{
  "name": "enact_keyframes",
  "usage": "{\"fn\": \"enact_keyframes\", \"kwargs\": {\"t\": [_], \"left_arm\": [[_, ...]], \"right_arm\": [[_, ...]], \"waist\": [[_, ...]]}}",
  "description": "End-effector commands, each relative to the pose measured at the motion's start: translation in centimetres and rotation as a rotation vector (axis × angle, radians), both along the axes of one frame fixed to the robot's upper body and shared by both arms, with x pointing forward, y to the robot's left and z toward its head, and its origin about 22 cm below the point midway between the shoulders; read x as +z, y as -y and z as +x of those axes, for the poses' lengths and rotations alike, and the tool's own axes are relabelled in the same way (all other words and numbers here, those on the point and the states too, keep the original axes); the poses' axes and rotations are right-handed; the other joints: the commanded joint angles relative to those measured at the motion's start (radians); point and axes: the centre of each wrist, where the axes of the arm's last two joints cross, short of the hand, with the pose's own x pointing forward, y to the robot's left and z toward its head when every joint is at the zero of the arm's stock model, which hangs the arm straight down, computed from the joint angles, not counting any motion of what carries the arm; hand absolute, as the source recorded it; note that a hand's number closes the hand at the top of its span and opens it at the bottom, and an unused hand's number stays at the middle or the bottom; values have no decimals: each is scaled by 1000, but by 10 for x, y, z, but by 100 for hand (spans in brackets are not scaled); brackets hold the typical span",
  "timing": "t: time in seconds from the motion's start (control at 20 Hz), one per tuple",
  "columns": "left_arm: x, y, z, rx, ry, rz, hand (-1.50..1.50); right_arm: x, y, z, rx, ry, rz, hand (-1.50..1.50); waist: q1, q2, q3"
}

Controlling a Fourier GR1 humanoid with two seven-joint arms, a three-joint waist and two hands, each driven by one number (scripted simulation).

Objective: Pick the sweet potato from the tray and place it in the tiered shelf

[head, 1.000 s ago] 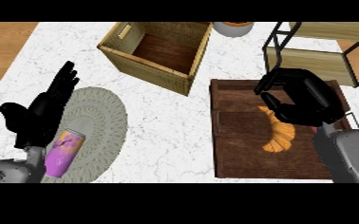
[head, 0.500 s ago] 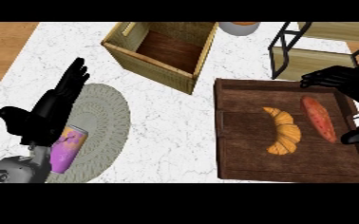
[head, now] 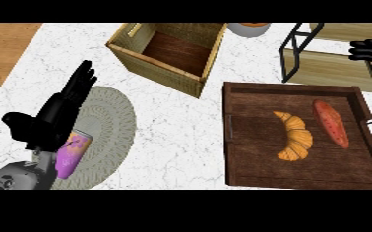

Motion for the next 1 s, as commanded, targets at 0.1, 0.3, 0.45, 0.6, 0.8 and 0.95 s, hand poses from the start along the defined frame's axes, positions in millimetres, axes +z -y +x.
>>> {"fn": "enact_keyframes", "kwargs": {"t": [0.1, 0.3, 0.45, 0.6, 0.8, 0.95], "left_arm": [[-3, 0, 2, -6, -12, 2, 0], [-8, -5, 1, 24, -5, -4, 0], [-9, -2, -2, 8, 0, 0, 0], [-9, 4, 2, 21, -14, -1, 0], [0, 2, -4, 0, 3, 0, 0], [1, -9, -1, -13, -6, 5, 0]], "right_arm": [[28, -12, 2, 264, 31, -78, -150], [17, -17, 0, 283, 13, -119, -150], [8, -37, 1, 306, 33, -206, -150], [7, -52, 0, 314, 99, -303, -150], [-12, -47, -9, 315, 138, -380, -150], [-29, -46, -7, 327, 170, -399, -150]], "waist": [[-4, 1, 0], [-15, -2, -2], [-10, -6, -1], [-16, -4, -1], [-13, -7, 0], [-4, -5, -3]]}}
